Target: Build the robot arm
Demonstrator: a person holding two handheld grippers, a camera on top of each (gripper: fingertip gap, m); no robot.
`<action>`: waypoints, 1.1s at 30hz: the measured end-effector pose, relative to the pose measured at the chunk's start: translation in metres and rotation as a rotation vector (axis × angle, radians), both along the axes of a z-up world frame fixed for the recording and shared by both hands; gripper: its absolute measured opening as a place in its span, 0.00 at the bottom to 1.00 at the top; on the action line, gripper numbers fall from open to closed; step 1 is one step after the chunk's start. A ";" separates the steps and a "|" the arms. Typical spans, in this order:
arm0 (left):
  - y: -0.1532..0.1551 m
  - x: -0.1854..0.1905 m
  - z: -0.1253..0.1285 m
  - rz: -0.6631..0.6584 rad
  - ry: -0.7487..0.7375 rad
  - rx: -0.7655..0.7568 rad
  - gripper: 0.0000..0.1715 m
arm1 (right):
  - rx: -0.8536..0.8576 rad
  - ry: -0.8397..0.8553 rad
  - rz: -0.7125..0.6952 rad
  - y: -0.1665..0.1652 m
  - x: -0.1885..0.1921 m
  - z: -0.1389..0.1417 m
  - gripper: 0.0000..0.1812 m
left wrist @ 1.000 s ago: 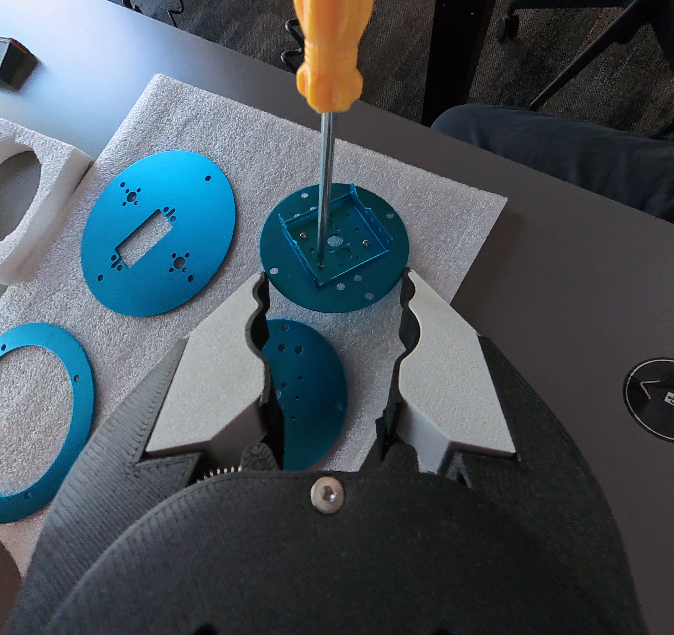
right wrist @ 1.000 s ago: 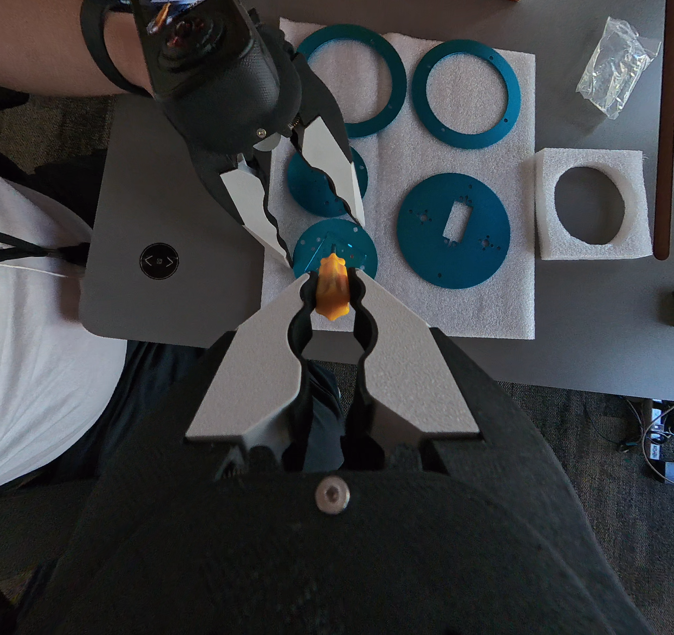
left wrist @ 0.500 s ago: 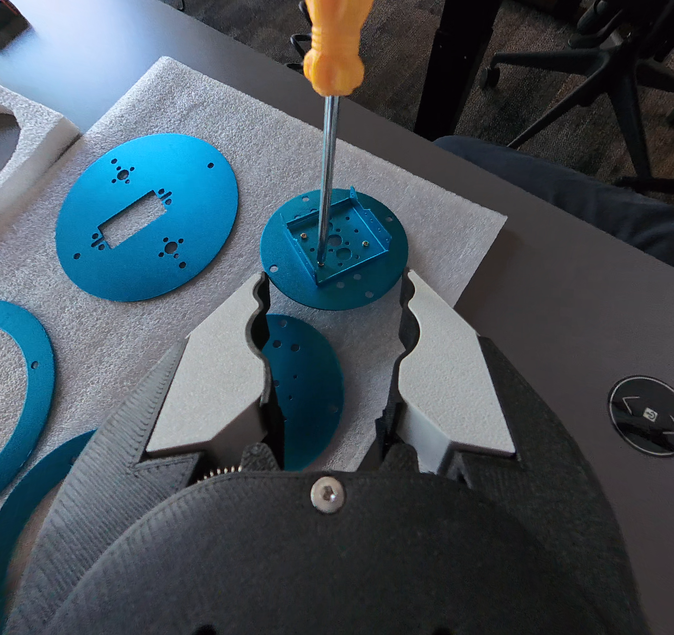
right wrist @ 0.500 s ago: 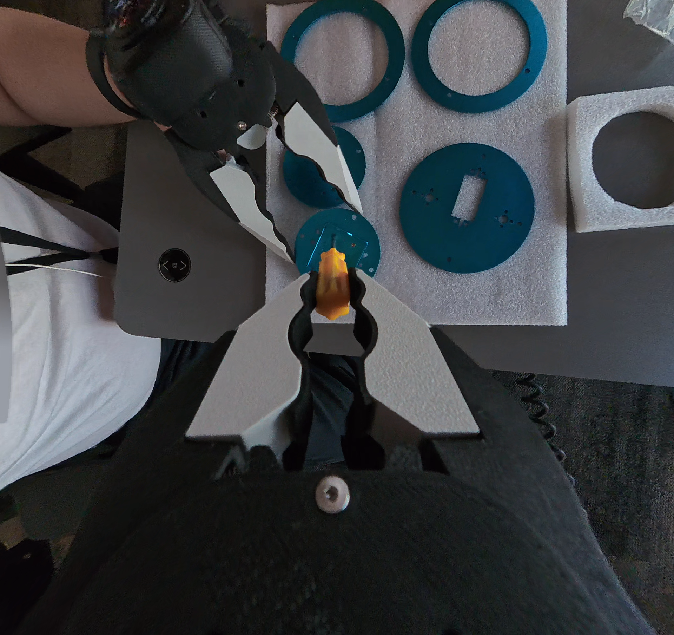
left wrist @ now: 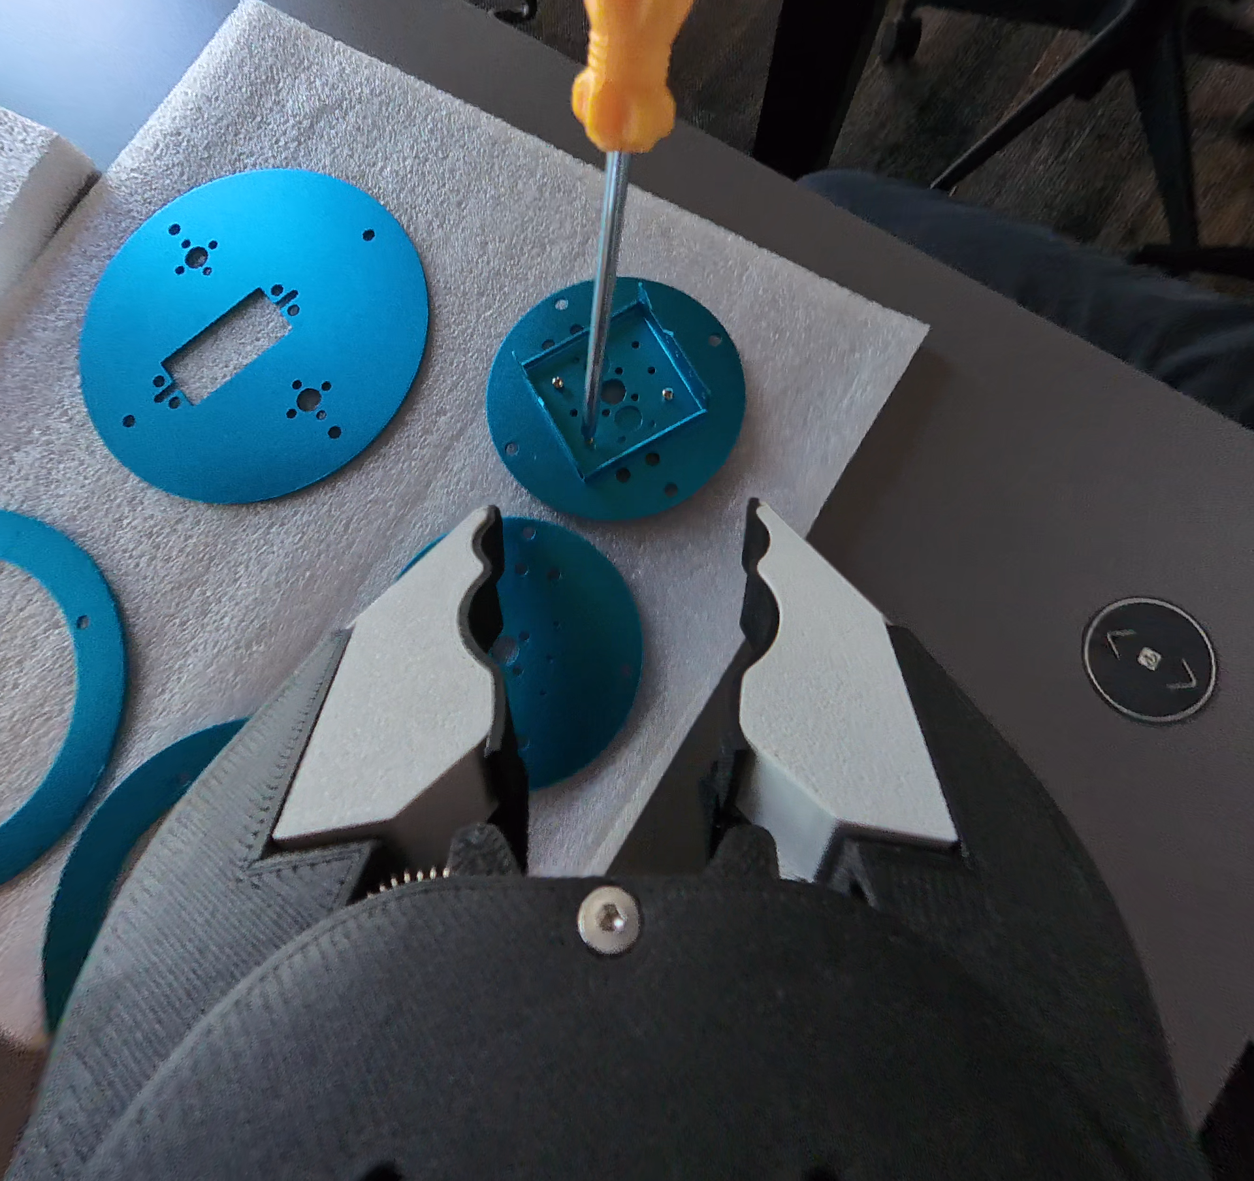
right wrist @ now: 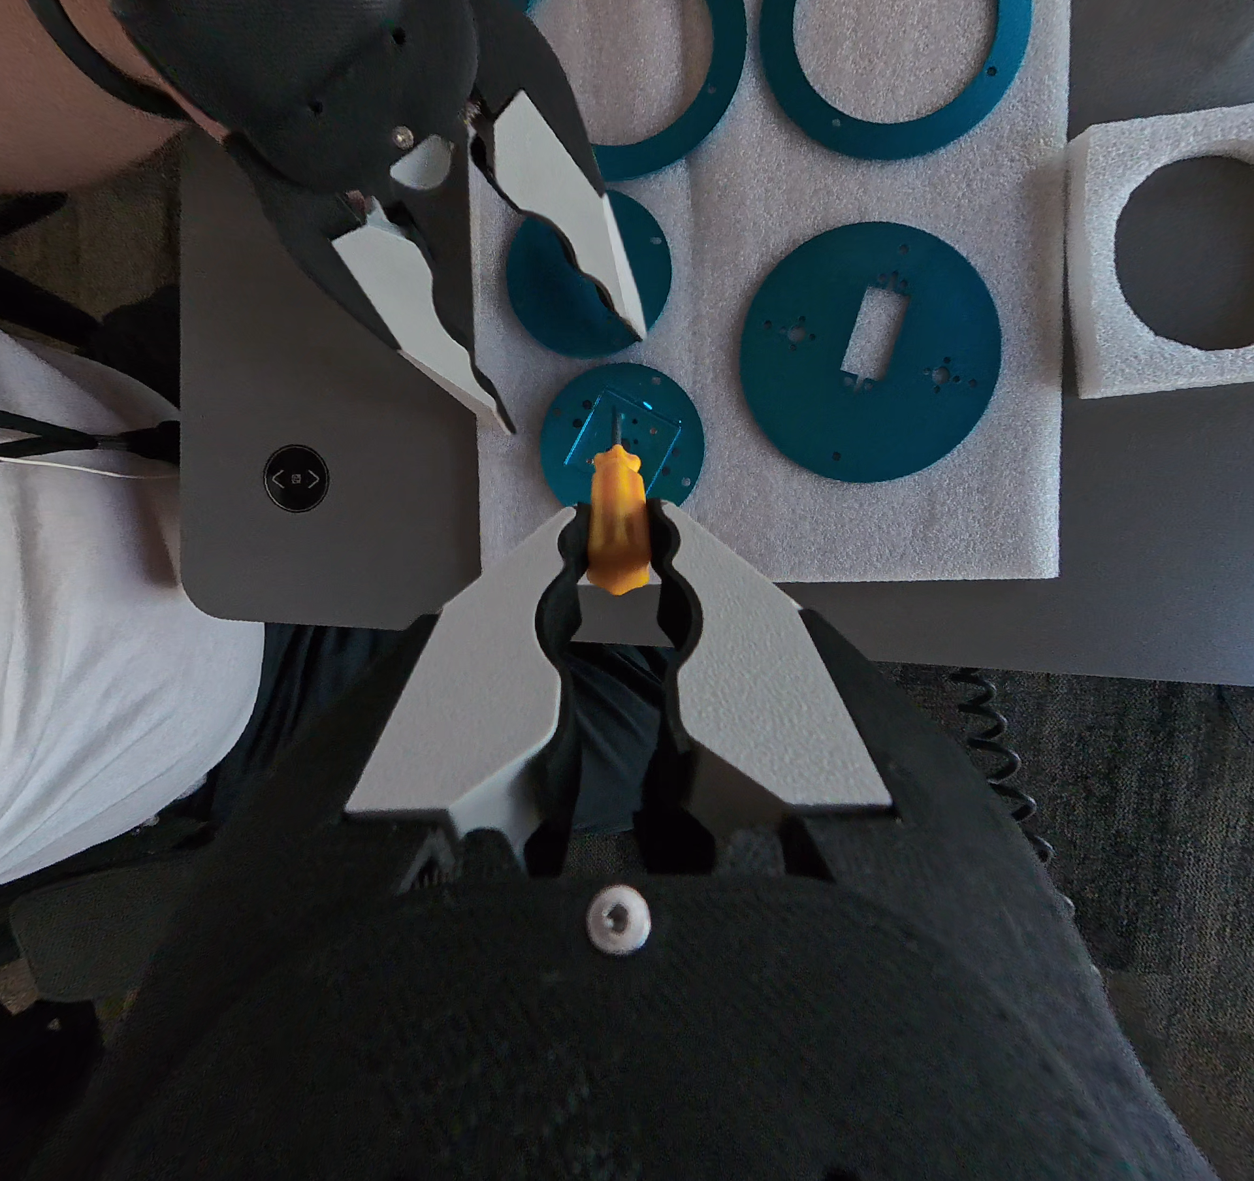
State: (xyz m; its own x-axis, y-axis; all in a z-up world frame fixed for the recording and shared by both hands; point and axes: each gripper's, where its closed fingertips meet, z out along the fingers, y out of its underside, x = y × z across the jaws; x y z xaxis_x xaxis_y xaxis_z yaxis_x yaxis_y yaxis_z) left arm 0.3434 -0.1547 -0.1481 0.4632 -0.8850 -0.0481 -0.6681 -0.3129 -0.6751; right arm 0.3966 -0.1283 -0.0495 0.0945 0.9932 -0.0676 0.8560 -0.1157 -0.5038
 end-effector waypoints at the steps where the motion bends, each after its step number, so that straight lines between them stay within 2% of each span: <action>1: -0.002 -0.004 0.003 -0.003 0.028 0.010 0.40 | 0.004 0.001 0.004 0.000 0.000 0.000 0.09; 3: -0.003 -0.012 0.013 -0.009 0.052 0.047 0.39 | 0.010 0.006 0.016 0.000 -0.001 0.001 0.09; 9: 0.004 -0.006 0.033 -0.143 -0.066 0.116 0.32 | 0.014 -0.002 0.065 0.002 -0.015 0.006 0.09; 15: 0.011 0.021 0.055 -0.237 -0.264 0.028 0.25 | 0.025 -0.032 0.100 0.002 -0.034 0.011 0.09; 18: 0.015 0.029 0.068 -0.273 -0.325 0.032 0.20 | 0.030 -0.023 0.100 0.002 -0.040 0.012 0.09; 22: 0.022 0.032 0.070 -0.293 -0.321 0.074 0.10 | 0.023 0.003 0.089 0.001 -0.046 0.014 0.09; 25: 0.023 0.031 0.072 -0.287 -0.357 0.087 0.09 | 0.026 0.038 0.076 0.002 -0.049 0.016 0.09; 28: 0.023 0.028 0.072 -0.279 -0.385 0.094 0.10 | 0.023 0.152 0.055 0.000 -0.054 0.028 0.11; 29: 0.024 0.026 0.072 -0.271 -0.385 0.104 0.09 | 0.028 0.235 0.046 0.000 -0.057 0.038 0.14; 31: 0.025 0.023 0.072 -0.271 -0.390 0.110 0.09 | 0.046 0.435 0.033 -0.002 -0.062 0.066 0.23; 32: 0.025 0.022 0.072 -0.267 -0.397 0.109 0.09 | 0.081 0.580 0.014 0.000 -0.063 0.087 0.31; 33: 0.026 0.021 0.072 -0.260 -0.406 0.107 0.09 | 0.104 0.743 0.006 -0.001 -0.060 0.107 0.34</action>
